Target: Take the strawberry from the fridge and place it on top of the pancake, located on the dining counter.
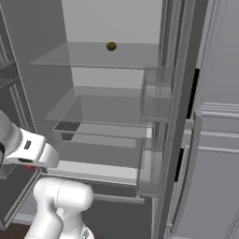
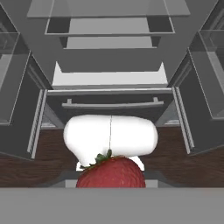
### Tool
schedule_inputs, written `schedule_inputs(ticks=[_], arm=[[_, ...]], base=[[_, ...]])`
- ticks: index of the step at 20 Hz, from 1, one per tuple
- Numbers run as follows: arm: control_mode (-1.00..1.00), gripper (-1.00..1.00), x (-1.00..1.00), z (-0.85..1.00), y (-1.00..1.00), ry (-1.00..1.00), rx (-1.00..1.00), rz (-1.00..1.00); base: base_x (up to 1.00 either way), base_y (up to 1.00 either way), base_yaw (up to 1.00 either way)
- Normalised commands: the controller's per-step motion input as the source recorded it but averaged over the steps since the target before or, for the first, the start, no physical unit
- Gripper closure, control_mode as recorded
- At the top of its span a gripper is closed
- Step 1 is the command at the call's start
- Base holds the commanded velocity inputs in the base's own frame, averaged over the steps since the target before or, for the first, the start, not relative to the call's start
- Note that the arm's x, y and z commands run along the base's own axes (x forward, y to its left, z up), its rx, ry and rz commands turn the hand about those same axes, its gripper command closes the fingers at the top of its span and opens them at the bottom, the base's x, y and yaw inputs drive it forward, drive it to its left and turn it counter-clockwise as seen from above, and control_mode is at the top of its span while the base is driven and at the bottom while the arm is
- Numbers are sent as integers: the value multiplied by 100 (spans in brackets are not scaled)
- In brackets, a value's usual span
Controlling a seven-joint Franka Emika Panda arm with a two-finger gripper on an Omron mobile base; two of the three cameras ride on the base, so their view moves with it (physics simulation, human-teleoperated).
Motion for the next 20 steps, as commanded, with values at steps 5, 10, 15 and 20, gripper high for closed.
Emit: schedule_inputs(ticks=[5, 10, 15, 20], arm=[[100, 100, 0, 0, 0, 0, 0, 0], [100, 100, 0, 0, 0, 0, 0, 0], [100, 100, 0, 0, 0, 0, 0, 0], [100, 100, 0, 0, 0, 0, 0, 0]], base=[[-85, 0, 7], [-98, -10, 27], [-100, -2, 42], [-75, 2, 65]])
